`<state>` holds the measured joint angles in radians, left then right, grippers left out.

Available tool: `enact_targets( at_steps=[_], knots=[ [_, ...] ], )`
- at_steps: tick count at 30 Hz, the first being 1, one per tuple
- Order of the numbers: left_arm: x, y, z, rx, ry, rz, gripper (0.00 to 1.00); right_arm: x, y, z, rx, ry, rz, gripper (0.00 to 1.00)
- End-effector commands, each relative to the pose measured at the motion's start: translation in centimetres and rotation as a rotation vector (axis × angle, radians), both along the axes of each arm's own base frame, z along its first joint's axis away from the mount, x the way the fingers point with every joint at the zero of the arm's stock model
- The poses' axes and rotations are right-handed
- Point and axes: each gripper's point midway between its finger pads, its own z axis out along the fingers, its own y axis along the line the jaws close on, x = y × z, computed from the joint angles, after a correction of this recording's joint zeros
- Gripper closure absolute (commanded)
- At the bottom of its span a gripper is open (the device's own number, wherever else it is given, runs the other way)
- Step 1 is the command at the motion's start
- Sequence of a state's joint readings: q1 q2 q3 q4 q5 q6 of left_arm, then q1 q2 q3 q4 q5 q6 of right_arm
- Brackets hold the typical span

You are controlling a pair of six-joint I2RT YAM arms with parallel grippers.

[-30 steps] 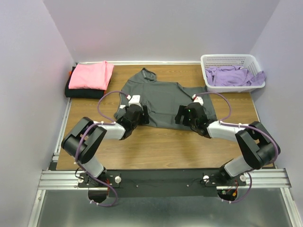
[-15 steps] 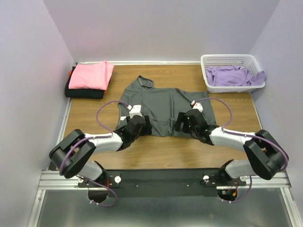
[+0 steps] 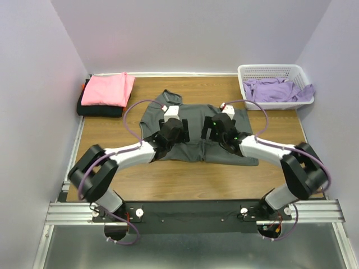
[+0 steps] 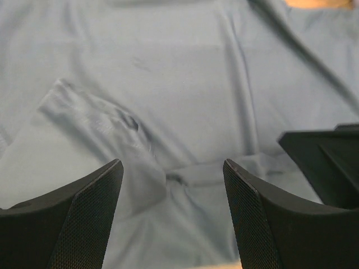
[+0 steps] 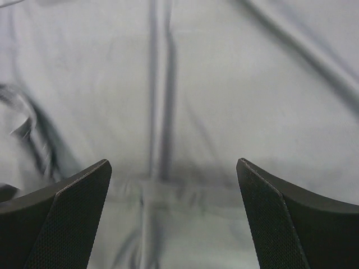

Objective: Fold and stack the t-shirts
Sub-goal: Fold the tshirt

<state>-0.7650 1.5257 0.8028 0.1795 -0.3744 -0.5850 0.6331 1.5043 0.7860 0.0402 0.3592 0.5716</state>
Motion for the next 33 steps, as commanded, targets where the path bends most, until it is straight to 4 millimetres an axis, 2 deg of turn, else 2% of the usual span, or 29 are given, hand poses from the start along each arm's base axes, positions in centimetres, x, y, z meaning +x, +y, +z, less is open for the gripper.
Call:
enact_targets(
  at_steps=[1, 3, 4, 7, 14, 19, 23, 33],
  knots=[
    [1.4, -0.2, -2.5, 0.066, 0.014, -0.012, 0.20, 1.8, 0.0, -2.9, -0.099, 0.049, -0.029, 0.01],
    [1.7, -0.2, -3.9, 0.082, 0.032, -0.017, 0.20, 2.3, 0.3, -3.6, -0.114, 0.062, -0.029, 0.01],
    [1.8, -0.2, -4.3, 0.080, 0.033, -0.017, 0.20, 2.2, 0.2, -4.7, -0.130, 0.082, -0.027, 0.01],
    [1.5, 0.3, -6.1, 0.092, 0.056, -0.013, 0.20, 1.9, 0.0, -6.0, -0.144, 0.109, -0.031, 0.01],
    [-0.5, 2.1, -8.8, 0.098, 0.100, 0.001, 0.20, -0.5, -1.5, -7.8, -0.153, 0.163, -0.040, 0.01],
    [-2.0, 3.1, -9.5, 0.084, 0.123, 0.012, 0.20, -3.4, -2.8, -8.8, -0.135, 0.202, -0.049, 0.04],
    [-3.6, 4.2, -10.0, 0.073, 0.142, 0.018, 0.20, -5.1, -3.6, -8.7, -0.122, 0.204, -0.054, 0.05],
    [-7.0, 4.1, -8.5, -0.018, 0.138, -0.009, 0.20, -8.3, -2.9, -9.0, -0.083, 0.228, -0.017, 0.05]
  ],
)
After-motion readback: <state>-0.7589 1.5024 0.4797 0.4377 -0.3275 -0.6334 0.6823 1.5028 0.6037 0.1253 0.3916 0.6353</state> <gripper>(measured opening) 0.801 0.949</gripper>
